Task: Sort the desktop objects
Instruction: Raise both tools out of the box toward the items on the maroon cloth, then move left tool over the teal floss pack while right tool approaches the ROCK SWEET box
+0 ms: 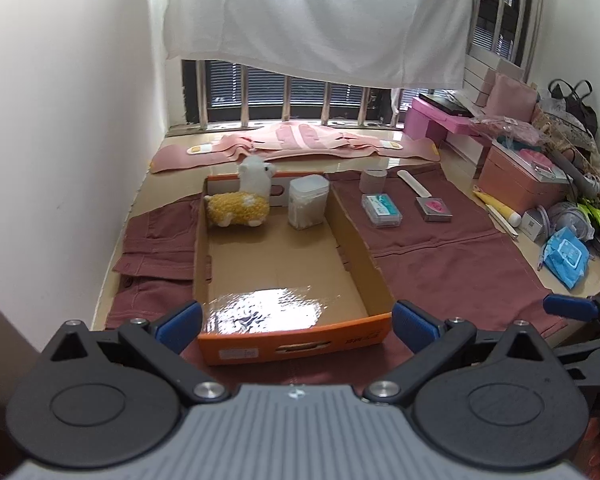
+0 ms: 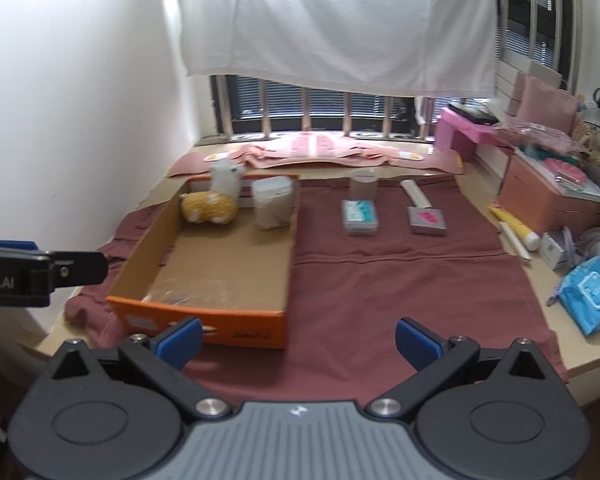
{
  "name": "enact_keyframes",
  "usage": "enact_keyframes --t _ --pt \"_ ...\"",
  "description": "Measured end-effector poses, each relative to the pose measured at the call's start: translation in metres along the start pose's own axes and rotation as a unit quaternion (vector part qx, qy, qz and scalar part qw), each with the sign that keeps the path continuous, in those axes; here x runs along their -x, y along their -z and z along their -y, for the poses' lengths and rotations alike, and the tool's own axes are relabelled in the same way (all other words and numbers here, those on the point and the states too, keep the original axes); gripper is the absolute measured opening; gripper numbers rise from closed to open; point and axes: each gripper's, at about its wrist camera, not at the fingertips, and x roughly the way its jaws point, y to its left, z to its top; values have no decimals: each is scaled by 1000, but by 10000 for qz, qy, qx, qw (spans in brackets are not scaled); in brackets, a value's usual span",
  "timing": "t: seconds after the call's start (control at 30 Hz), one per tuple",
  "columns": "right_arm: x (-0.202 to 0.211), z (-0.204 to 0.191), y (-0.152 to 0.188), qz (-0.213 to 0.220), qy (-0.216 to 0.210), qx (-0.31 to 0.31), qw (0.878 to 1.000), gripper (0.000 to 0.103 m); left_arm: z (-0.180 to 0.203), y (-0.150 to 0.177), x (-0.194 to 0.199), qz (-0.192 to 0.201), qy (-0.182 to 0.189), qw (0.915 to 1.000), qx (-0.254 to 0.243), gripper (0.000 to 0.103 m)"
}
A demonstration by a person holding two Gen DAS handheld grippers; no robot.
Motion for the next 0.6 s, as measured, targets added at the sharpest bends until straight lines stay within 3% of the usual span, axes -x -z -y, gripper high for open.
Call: enact_keyframes --t 0.2,0.6 --pt "-17 56 -19 74 158 -81 9998 103 47 -29 -31 126 146 9998 -94 103" --pt "-97 183 -82 -10 -140 222 9997 103 152 -89 -119 149 -148 9997 136 103"
